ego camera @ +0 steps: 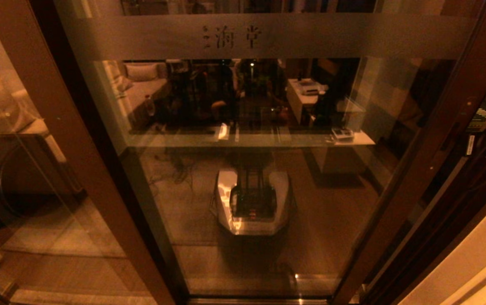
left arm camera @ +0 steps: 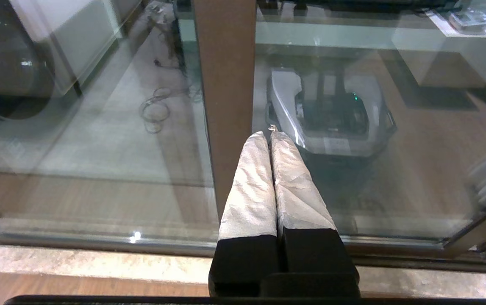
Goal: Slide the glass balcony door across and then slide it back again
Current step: Open the slid door
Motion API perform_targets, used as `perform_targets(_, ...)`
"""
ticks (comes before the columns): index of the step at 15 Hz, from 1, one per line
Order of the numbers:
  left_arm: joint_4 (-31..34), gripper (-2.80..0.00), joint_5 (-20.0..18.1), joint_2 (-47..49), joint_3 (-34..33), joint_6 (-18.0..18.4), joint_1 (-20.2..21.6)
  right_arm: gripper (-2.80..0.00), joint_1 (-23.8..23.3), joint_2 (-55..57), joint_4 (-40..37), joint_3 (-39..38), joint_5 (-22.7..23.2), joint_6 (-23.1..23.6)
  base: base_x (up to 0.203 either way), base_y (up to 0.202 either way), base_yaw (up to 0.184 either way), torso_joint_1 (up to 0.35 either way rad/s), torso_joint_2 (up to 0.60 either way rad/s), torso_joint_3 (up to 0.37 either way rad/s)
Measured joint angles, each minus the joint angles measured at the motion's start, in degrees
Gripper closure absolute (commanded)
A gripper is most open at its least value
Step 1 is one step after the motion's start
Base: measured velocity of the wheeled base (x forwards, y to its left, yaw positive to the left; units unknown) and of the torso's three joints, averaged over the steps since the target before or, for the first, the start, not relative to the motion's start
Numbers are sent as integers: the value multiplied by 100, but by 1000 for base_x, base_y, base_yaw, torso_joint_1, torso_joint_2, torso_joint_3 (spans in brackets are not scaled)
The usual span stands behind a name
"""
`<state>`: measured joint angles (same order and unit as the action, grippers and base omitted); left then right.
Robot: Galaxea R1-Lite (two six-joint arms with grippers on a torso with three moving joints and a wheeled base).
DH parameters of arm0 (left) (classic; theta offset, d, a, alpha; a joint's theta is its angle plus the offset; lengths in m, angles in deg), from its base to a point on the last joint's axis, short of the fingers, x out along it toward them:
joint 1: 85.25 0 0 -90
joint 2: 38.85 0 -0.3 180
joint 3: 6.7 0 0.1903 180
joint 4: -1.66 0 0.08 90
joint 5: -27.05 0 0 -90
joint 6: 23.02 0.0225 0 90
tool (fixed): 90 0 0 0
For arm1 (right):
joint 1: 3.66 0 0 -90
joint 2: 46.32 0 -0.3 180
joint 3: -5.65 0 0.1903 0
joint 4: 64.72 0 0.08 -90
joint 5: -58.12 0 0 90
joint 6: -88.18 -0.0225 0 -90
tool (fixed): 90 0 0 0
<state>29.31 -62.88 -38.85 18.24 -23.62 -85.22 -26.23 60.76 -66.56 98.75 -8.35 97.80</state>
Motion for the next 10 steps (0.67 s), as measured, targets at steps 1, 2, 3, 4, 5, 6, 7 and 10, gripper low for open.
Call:
perform_targets(1,0,0,-1,0,0,1,0,0,47,-2,-1,0,3,0,0,0,0,0,0,0)
perform_targets(2,0,0,0,0,0,2,2,0,105,0,0,-5,6,-2,0,0,0,0,0,0)
perform_targets(3,0,0,1,0,0,0,2,0,165,0,4,-23,6,-2,0,0,0,0,0,0)
perform_targets(4,0,0,0,0,0,2,2,0,214,0,7,-42,3,-2,0,0,0,0,0,0)
perform_targets(5,0,0,0,0,0,0,6,0,261,-2,11,-72,3,-2,0,0,0,0,0,0)
perform_targets(6,0,0,-2,0,0,2,5,0,302,-2,54,-101,8,-4,0,0,0,0,0,0)
perform_targets(7,1,0,-1,0,0,0,5,0,345,-3,137,-127,-3,-12,0,0,0,0,0,0)
perform_targets(10,0,0,0,0,0,2,2,0,502,-9,286,-187,-38,-118,0,0,0,0,0,0)
